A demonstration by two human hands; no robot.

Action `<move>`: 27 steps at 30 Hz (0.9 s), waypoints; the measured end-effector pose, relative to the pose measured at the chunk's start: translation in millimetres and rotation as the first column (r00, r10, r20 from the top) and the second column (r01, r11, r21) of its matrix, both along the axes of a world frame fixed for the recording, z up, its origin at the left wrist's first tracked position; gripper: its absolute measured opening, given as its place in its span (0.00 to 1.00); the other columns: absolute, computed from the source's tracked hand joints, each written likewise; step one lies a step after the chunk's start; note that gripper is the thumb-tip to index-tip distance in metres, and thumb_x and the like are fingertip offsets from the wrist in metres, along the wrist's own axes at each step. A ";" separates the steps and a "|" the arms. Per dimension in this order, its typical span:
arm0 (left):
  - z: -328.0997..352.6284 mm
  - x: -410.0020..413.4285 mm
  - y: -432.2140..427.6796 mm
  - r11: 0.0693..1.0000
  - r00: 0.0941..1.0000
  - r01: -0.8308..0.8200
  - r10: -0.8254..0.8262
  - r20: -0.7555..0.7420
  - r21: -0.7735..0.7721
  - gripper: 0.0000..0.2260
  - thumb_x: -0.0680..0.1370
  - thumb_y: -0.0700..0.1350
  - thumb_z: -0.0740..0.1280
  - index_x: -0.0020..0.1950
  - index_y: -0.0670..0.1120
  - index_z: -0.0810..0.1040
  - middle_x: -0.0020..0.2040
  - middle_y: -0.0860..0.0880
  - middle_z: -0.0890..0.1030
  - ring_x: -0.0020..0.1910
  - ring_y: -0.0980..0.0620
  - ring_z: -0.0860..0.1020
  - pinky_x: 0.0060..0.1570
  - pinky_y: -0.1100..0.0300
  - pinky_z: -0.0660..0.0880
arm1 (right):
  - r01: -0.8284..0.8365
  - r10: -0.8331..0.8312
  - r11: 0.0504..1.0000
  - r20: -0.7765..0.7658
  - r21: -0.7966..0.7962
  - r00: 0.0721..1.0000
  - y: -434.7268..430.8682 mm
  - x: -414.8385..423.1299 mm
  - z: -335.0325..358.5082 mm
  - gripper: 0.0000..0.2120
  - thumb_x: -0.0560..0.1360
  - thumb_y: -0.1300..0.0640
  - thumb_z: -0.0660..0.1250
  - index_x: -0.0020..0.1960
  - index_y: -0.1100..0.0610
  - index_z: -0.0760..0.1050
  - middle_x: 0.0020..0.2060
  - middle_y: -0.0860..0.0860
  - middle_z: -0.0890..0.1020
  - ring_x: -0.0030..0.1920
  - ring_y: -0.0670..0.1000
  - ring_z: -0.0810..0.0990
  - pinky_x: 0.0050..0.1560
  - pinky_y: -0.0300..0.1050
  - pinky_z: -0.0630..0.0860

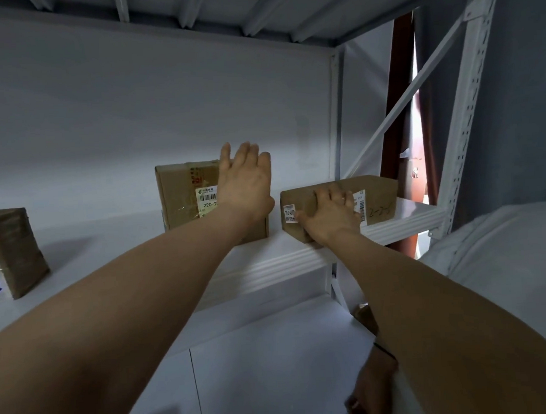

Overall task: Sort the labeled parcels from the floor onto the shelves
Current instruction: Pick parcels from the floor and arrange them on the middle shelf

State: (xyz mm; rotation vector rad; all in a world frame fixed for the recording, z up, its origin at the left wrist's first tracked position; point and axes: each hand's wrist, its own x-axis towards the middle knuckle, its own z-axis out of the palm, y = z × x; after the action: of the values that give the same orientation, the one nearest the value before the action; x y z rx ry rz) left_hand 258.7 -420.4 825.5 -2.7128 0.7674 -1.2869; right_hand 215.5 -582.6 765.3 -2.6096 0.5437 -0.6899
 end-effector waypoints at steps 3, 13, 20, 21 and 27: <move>1.2 5.0 -1.0 0.997 0.997 -0.078 0.078 -0.011 -0.020 0.30 0.73 0.48 0.67 0.74 0.43 0.64 0.76 0.41 0.64 0.78 0.43 0.55 0.74 0.39 0.41 | -0.082 0.084 0.994 -0.032 0.075 0.996 0.9 10.5 3.5 0.38 0.78 0.39 0.63 0.82 0.50 0.51 0.82 0.52 0.45 0.80 0.62 0.38 0.78 0.64 0.49; -11.8 -1.7 18.8 0.993 0.993 0.114 -0.115 -0.015 -0.042 0.29 0.69 0.42 0.66 0.70 0.42 0.67 0.67 0.42 0.72 0.72 0.41 0.63 0.73 0.42 0.49 | -0.114 0.128 0.985 -0.113 0.126 0.985 16.0 40.6 9.5 0.34 0.81 0.46 0.63 0.81 0.45 0.50 0.81 0.53 0.40 0.78 0.71 0.48 0.74 0.65 0.57; -25.8 -23.1 43.9 0.955 0.956 0.293 -0.292 -0.034 0.042 0.25 0.67 0.44 0.64 0.65 0.45 0.71 0.57 0.45 0.74 0.56 0.43 0.67 0.45 0.55 0.52 | -0.117 0.113 0.988 0.044 0.102 0.993 42.7 29.3 2.5 0.34 0.82 0.55 0.62 0.81 0.46 0.49 0.81 0.56 0.39 0.79 0.66 0.53 0.74 0.61 0.63; -26.7 -25.9 48.0 0.955 0.955 0.294 -0.292 -0.045 0.044 0.24 0.68 0.44 0.64 0.65 0.45 0.71 0.56 0.45 0.74 0.56 0.44 0.67 0.45 0.55 0.53 | -0.100 0.092 0.993 0.113 0.060 0.989 48.7 24.3 0.1 0.30 0.81 0.57 0.62 0.79 0.50 0.54 0.81 0.58 0.47 0.76 0.65 0.60 0.70 0.60 0.68; -29.8 -45.8 83.8 0.939 0.923 0.342 -0.345 -0.173 -0.048 0.13 0.71 0.42 0.62 0.55 0.46 0.77 0.50 0.46 0.80 0.54 0.44 0.72 0.51 0.52 0.69 | 0.049 -0.053 0.998 0.183 0.026 0.982 92.4 -18.3 -4.5 0.16 0.82 0.48 0.59 0.55 0.59 0.79 0.49 0.59 0.83 0.49 0.61 0.80 0.43 0.48 0.71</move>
State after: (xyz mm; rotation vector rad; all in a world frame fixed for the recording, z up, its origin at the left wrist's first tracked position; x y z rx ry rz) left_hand 213.0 -336.6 795.8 -2.8256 1.3072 -1.1076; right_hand 197.2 -490.2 760.8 -2.4864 0.5600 -0.9245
